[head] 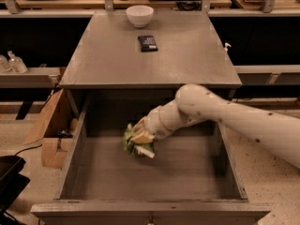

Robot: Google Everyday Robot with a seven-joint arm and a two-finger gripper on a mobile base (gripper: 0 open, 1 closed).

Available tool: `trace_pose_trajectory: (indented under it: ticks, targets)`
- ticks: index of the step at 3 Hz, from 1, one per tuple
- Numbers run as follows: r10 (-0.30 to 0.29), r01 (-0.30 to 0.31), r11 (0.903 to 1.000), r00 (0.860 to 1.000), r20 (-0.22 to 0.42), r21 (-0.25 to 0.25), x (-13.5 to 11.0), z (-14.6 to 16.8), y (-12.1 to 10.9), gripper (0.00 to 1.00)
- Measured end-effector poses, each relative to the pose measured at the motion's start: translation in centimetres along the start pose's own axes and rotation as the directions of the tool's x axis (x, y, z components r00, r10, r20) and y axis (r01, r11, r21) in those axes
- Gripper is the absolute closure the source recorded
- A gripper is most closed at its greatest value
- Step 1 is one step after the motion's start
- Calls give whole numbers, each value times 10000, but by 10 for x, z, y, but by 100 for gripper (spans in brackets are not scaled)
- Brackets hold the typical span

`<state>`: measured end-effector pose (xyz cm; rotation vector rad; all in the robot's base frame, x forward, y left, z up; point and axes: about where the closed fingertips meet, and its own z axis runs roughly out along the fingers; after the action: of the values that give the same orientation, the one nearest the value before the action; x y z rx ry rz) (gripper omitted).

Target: Pick green jalapeno chip bag from top drawer and place on counter

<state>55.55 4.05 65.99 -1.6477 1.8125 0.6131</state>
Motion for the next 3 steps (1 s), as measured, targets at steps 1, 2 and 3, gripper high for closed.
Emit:
trace_pose_trajectory:
  ticks: [1, 2, 3]
  targets:
    - [152, -170, 9998, 9856, 1682, 91, -28, -85, -22, 100]
    - [222, -407, 9969, 9657, 2587, 666, -64, -186, -57, 100]
    - [100, -446, 9913, 9638, 2664, 1238, -91, -246, -76, 100]
